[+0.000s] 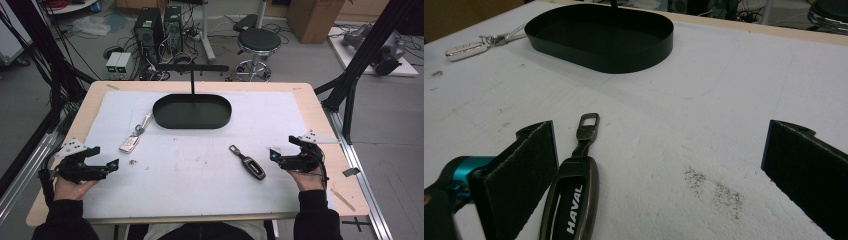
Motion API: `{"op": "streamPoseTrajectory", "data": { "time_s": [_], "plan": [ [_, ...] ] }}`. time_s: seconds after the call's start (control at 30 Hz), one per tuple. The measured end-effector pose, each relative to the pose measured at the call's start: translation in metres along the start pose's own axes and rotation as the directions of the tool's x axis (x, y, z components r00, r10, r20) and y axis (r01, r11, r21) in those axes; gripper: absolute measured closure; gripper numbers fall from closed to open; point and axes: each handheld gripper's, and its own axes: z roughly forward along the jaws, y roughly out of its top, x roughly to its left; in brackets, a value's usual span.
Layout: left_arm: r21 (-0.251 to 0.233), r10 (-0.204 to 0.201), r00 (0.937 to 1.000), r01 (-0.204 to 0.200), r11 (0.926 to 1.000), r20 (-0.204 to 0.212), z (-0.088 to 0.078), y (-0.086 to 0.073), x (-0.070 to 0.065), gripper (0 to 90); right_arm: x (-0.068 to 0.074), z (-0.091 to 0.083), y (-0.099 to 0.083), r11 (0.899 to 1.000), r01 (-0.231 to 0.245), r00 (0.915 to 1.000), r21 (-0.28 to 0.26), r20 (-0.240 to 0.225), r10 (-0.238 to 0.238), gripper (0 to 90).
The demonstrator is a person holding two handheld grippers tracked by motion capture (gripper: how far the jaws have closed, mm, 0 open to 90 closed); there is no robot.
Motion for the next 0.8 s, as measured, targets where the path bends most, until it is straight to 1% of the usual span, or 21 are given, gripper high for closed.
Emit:
{"op": "streamPoseTrajectory", "data": {
  "time_s": [0.03,0.1,0.13,0.27,0.53,0.57,0.63,0.7,0.77,0.8],
  "plan": [
    [-0.001,-0.001,1.0000,0.001,1.0000,-0.002,0.0001,0.0001,0.0001,9.2,0.0001,0.0004,0.0000,1.000,0.008,1.0000,0.000,0.001,-0.008,0.9],
    [0.001,-0.003,1.0000,0.003,1.0000,-0.004,0.0003,0.0001,0.0006,9.2,0.0010,0.0006,0.0000,1.000,0.003,1.0000,0.006,0.000,-0.003,0.9],
    [0.003,-0.003,1.0000,0.003,1.0000,-0.006,0.0005,0.0000,0.0007,9.2,0.0006,0.0011,-0.0001,1.000,0.011,0.9999,0.005,-0.001,-0.011,0.9],
    [0.006,-0.003,1.0000,0.003,1.0000,-0.008,0.0009,0.0001,0.0010,9.2,0.0018,0.0016,-0.0011,1.000,0.016,0.9999,0.012,-0.002,-0.016,0.9],
    [0.011,-0.006,0.9999,0.006,0.9999,-0.009,0.0015,0.0001,0.0012,9.2,0.0026,0.0040,-0.0018,1.000,0.016,0.9998,0.024,-0.008,-0.016,0.9],
    [0.012,-0.007,0.9999,0.008,0.9999,-0.011,0.0011,0.0003,0.0012,9.2,0.0021,0.0048,-0.0022,0.999,0.024,0.9997,0.025,-0.006,-0.024,0.8],
    [0.011,-0.010,0.9999,0.010,0.9999,-0.014,0.0008,0.0006,0.0012,9.2,0.0022,0.0047,-0.0023,0.999,0.018,0.9998,0.028,-0.006,-0.018,0.9],
    [0.018,-0.012,0.9998,0.012,0.9998,-0.017,0.0016,0.0026,0.0014,9.2,0.0018,0.0048,-0.0027,0.999,0.011,0.9999,0.030,-0.002,-0.011,0.9],
    [0.034,-0.007,0.9999,0.007,0.9994,-0.014,0.0038,0.0060,0.0014,9.2,0.0015,0.0056,-0.0029,0.999,0.009,1.0000,0.037,0.000,-0.009,0.9],
    [0.034,-0.007,0.9999,0.007,0.9994,-0.014,0.0038,0.0060,0.0014,9.2,0.0014,0.0058,-0.0030,0.999,0.013,0.9999,0.039,0.002,-0.013,0.9]
  ]
}}
